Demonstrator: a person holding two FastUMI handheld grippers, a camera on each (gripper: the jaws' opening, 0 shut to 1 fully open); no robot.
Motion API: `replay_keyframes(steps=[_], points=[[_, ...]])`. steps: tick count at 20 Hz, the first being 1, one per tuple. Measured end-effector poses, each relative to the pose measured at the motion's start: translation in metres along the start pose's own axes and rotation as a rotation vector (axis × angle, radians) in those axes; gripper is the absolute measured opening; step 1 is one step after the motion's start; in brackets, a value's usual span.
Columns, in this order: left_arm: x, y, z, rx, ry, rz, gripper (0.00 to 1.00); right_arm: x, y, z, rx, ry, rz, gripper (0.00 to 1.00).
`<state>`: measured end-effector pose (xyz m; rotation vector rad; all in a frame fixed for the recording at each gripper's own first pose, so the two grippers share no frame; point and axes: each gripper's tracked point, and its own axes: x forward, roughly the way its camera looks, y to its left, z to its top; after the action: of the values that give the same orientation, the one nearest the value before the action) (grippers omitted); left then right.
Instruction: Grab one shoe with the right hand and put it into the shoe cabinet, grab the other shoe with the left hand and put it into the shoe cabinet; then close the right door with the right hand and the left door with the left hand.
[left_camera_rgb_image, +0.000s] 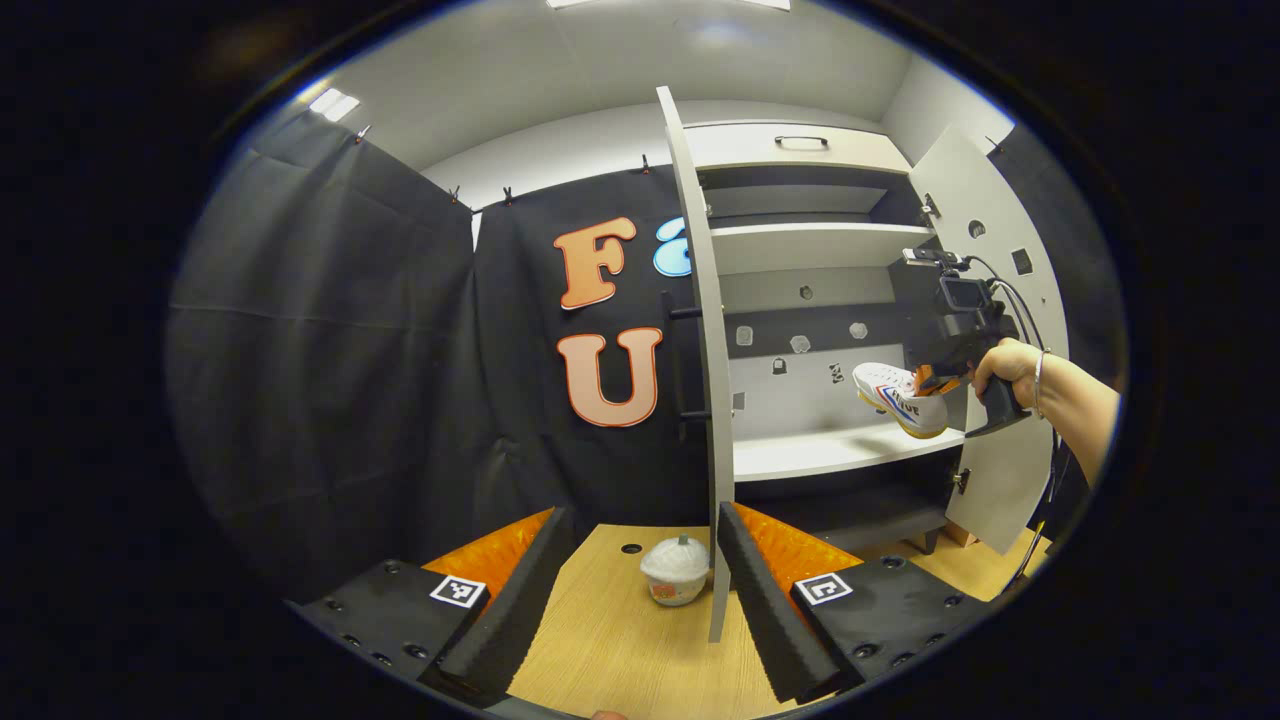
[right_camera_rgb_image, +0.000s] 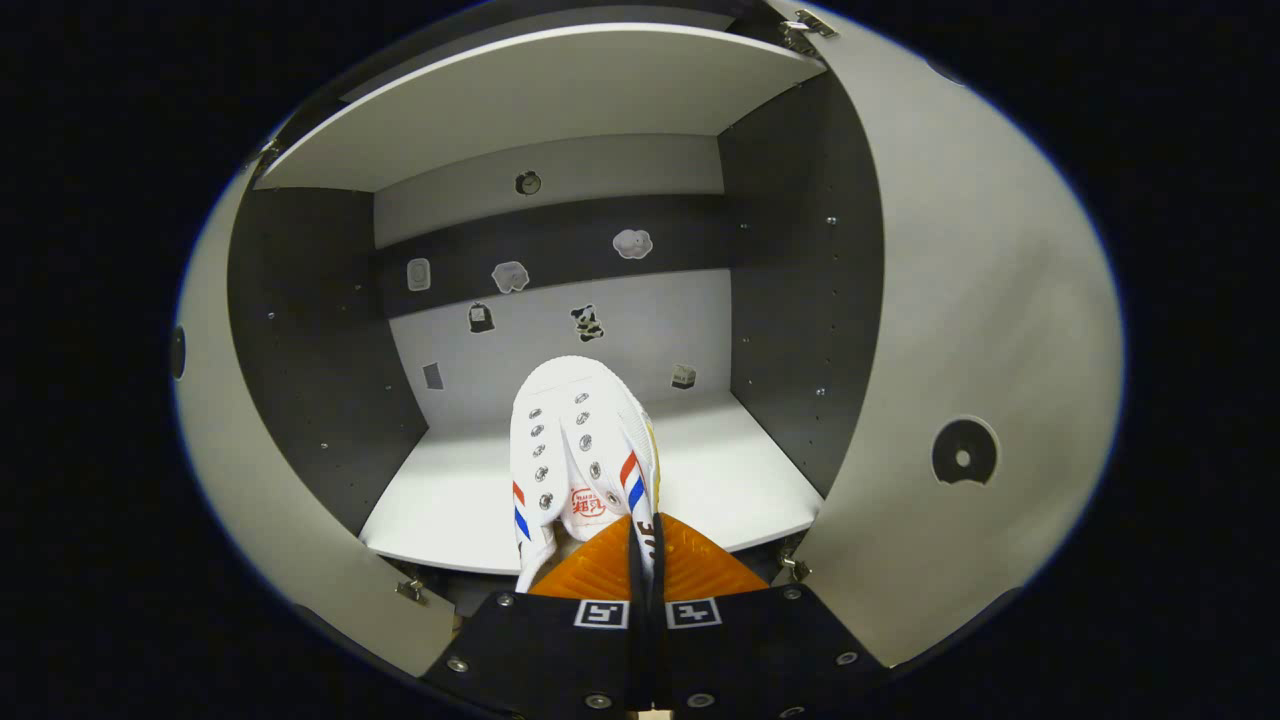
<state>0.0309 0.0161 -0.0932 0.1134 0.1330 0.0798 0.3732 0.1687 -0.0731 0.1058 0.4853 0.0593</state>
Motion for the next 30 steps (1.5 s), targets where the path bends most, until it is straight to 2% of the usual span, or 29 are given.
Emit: replay_keyframes(steps=[8,12,14,16,17,18,20,21,22,23,30], points=[[0.014,0.008,-0.015,0.018,0.038,0.081,0.96,0.114,-0.004,0.002,0.039,0.067,-0.029,0.00],[0.018,0.008,-0.013,0.028,0.042,0.097,0.96,0.135,-0.008,-0.007,0.039,0.089,-0.048,0.00],[0.019,0.006,-0.015,0.036,0.044,0.097,0.96,0.134,-0.007,-0.008,0.017,0.087,-0.048,0.04],[0.019,0.004,-0.016,0.033,0.047,0.088,0.96,0.124,-0.003,-0.005,-0.001,0.066,-0.033,0.17],[0.019,0.002,-0.016,0.031,0.048,0.081,0.96,0.119,-0.008,0.007,-0.013,0.016,-0.039,0.43],[0.018,0.000,-0.017,0.029,0.048,0.074,0.96,0.111,-0.007,0.017,-0.010,-0.018,-0.023,0.40],[0.014,-0.006,-0.016,0.024,0.044,0.054,0.96,0.084,-0.001,0.024,0.008,-0.043,0.024,0.59],[0.012,-0.009,-0.016,0.022,0.042,0.043,0.96,0.071,0.002,0.026,0.006,-0.061,0.039,0.81],[0.011,-0.014,-0.016,0.020,0.040,0.031,0.96,0.055,0.002,0.028,-0.006,-0.081,0.051,0.90],[0.009,-0.017,-0.016,0.019,0.039,0.018,0.96,0.040,0.003,0.029,-0.021,-0.102,0.063,0.95],[-0.013,-0.054,-0.045,-0.003,0.078,-0.104,0.96,-0.095,0.007,0.021,-0.041,-0.241,0.164,0.94]])
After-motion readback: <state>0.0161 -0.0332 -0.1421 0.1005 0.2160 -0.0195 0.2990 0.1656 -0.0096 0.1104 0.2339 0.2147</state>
